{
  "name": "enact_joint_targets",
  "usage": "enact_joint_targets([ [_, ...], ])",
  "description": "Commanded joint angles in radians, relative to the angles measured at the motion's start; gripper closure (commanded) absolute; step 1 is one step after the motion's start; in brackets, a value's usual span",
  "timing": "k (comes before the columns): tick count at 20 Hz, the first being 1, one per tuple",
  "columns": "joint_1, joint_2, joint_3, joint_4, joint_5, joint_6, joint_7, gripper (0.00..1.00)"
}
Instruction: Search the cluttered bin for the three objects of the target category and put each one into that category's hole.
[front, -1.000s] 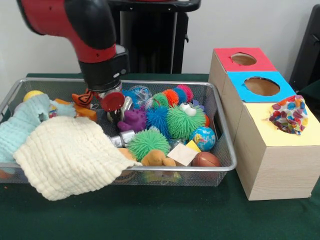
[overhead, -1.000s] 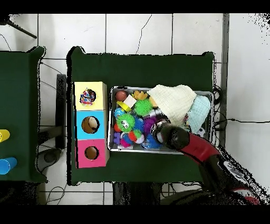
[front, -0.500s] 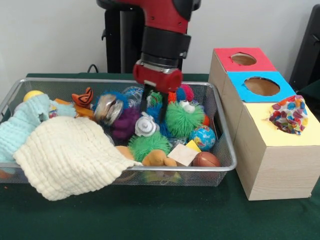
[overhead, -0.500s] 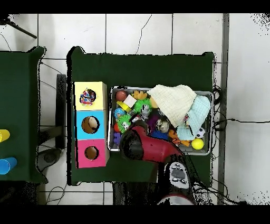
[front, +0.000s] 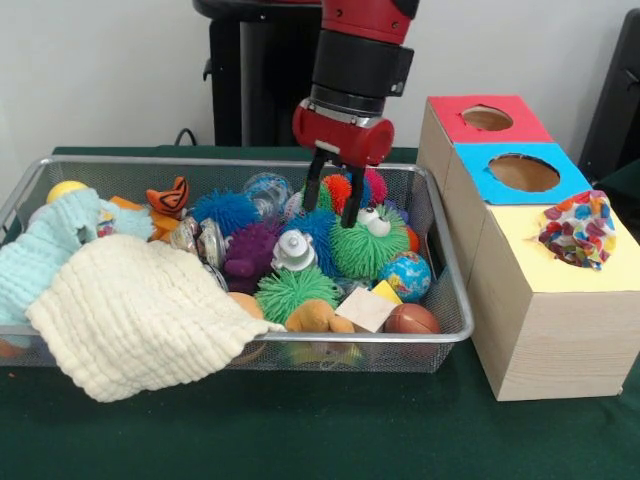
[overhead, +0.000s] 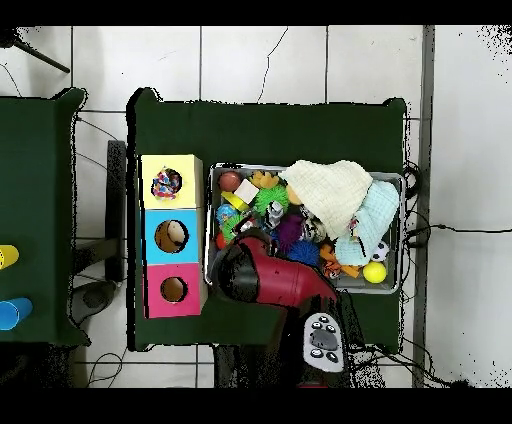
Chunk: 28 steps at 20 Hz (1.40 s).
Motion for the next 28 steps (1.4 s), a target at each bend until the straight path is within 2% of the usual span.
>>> enact_joint_targets([
  [1,-0.061,-0.034,-0.017,-0.098,-0.009,0.137,0.008,0.00],
  [5,-0.047,-0.024,-0.059,-0.140,-0.040,0.141,-0.007,0.00],
  [8,-0.058,-0.025,-0.088,-0.196,-0.084,0.145,-0.057,0.00],
  [13,-0.116,-0.035,-0.063,-0.258,-0.155,0.128,-0.104,0.00],
  [20,-0.169,0.020,-0.041,-0.344,-0.249,0.068,-0.088,0.00],
  [23,-0.197,0.043,-0.018,-0.351,-0.263,0.081,-0.070,0.00],
  [26,-0.248,0.099,0.021,-0.358,-0.272,0.091,-0.060,0.00],
  [28,-0.291,0.122,0.064,-0.349,-0.260,0.138,-0.064,0.00],
])
